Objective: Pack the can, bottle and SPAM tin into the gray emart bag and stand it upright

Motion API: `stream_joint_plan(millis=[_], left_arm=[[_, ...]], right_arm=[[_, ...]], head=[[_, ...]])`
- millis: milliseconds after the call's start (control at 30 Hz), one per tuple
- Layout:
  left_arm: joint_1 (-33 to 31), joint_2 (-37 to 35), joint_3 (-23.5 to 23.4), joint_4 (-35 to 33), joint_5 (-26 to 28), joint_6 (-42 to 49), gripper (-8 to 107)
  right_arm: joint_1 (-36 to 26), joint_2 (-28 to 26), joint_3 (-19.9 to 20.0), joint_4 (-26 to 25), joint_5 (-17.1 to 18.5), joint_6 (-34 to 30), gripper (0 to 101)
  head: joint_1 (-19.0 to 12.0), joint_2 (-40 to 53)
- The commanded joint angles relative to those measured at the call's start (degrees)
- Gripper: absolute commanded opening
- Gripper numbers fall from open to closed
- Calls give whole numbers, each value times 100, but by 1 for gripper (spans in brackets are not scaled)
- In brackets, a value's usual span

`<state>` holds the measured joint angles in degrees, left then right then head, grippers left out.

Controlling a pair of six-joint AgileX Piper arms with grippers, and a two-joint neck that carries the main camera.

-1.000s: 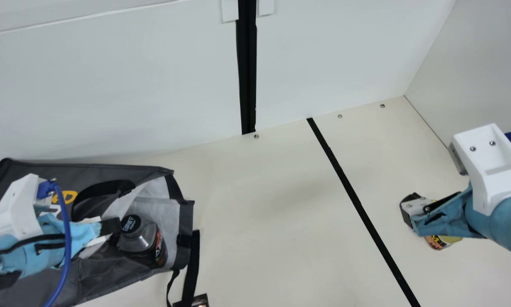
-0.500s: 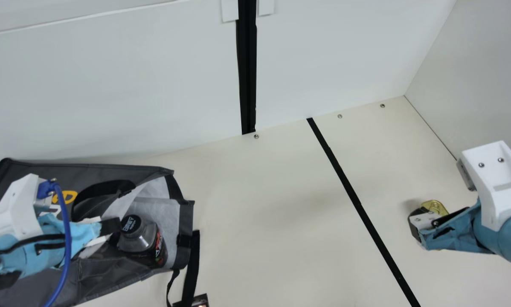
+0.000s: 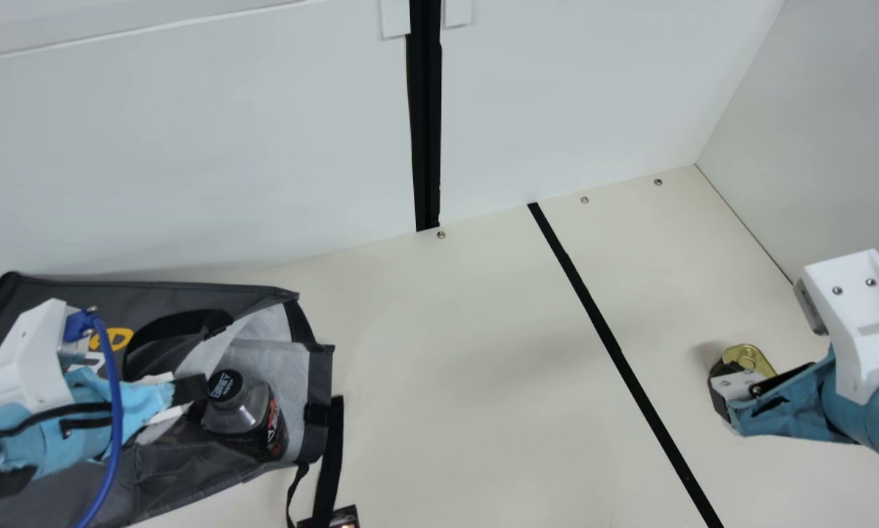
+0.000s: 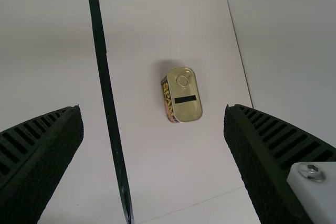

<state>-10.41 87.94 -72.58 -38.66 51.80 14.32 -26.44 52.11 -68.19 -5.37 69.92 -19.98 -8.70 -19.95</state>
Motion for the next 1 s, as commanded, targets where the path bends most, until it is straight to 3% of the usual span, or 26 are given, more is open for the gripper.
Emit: stream_joint_plan(millis=[0,400,967], left_arm=[[0,0,0,0,0,0,-8],[0,0,0,0,0,0,-8],[0,0,0,0,0,0,-8]], right_arm=[[-23,-6,0,28,-2,-37,95],[-332,6,37,196,-2,-357,95],[-1322,346,89,828,-2,-1817,95]], head=[[-130,-5],[-130,-5],[-130,-5]])
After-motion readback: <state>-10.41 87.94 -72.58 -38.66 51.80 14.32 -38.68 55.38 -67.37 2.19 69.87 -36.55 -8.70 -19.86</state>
